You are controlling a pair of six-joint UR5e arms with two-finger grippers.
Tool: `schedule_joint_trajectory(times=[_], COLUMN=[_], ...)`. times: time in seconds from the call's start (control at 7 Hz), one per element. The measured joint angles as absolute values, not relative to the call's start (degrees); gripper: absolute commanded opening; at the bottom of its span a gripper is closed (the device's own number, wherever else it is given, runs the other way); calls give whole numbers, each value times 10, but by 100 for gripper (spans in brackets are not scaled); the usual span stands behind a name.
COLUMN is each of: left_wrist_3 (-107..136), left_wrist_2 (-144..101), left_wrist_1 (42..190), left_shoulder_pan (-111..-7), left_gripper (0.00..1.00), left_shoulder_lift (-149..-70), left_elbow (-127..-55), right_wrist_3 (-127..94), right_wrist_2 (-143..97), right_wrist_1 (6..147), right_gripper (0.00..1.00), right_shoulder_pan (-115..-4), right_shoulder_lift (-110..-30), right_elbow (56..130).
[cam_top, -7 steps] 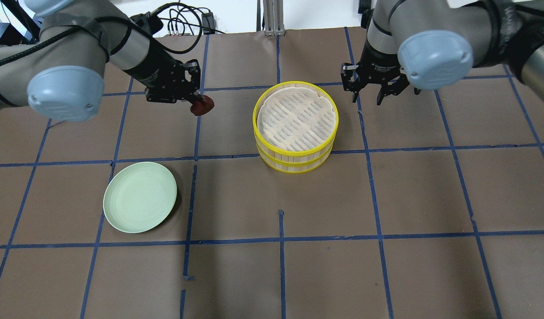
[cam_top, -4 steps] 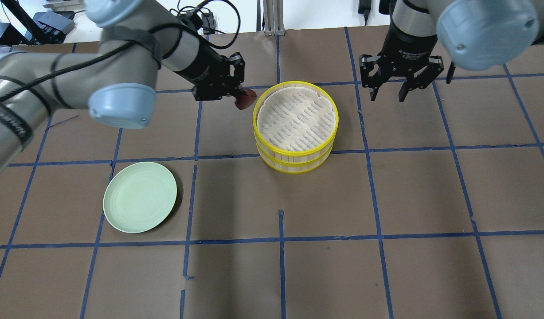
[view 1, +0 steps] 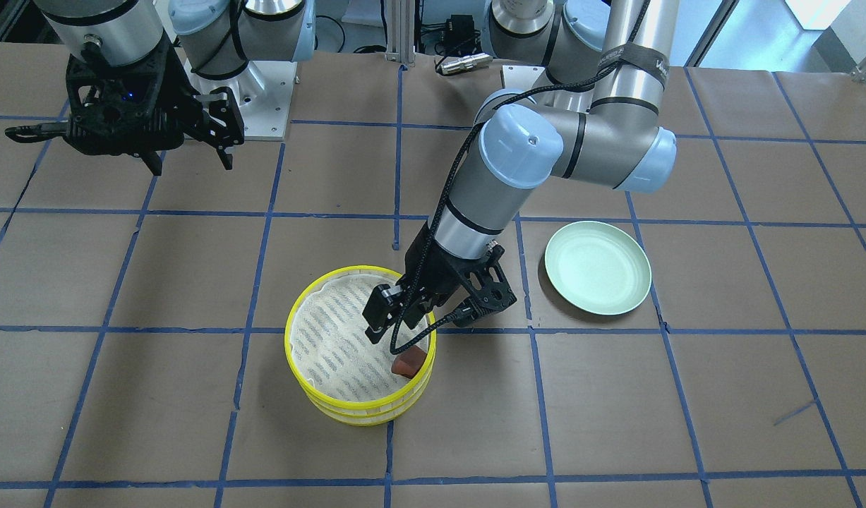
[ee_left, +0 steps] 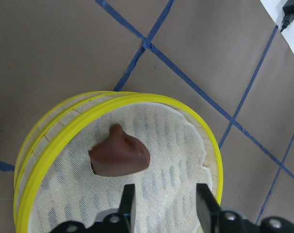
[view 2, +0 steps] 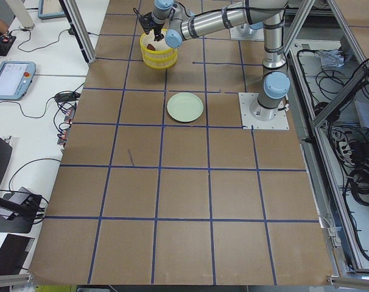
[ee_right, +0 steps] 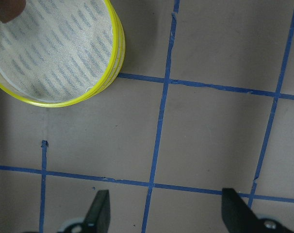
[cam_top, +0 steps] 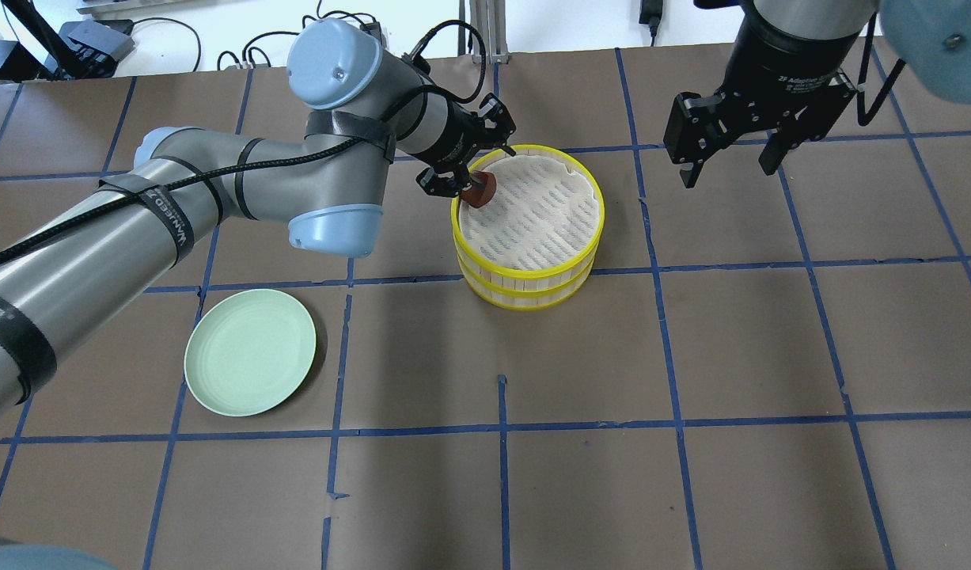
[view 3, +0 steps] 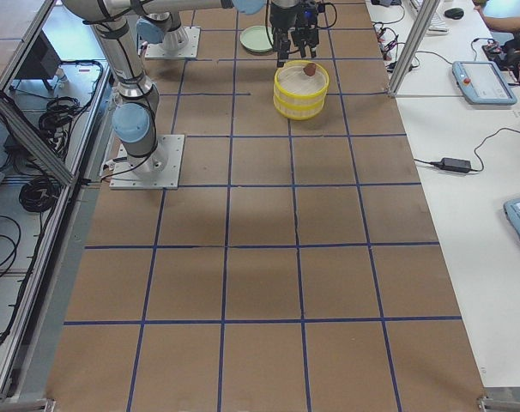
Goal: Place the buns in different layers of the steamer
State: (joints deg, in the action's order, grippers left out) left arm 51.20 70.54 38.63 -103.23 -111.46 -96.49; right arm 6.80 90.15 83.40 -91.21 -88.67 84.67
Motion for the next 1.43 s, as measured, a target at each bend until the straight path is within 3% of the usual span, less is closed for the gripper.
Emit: schedule_joint_trajectory(times=[0.57, 1.0, 1.43], left_wrist_3=[151, -37, -91], left_wrist_2=[797, 812, 856], left_wrist_1=[516, 788, 946], left_shoulder_pan=[-968, -861, -845], left_gripper=[100, 100, 100], left_shoulder_lift=[-1070, -950, -828], left_elbow=[-961, -957, -955], right_wrist_3=[61, 59, 6], right_wrist_2=[890, 889, 898], right_wrist_1=[835, 836, 846], right_gripper=[84, 84, 85], right_shoulder_pan=[-911, -912, -908], right_shoulder_lift=[-888, -888, -889], right_elbow=[848, 850, 849])
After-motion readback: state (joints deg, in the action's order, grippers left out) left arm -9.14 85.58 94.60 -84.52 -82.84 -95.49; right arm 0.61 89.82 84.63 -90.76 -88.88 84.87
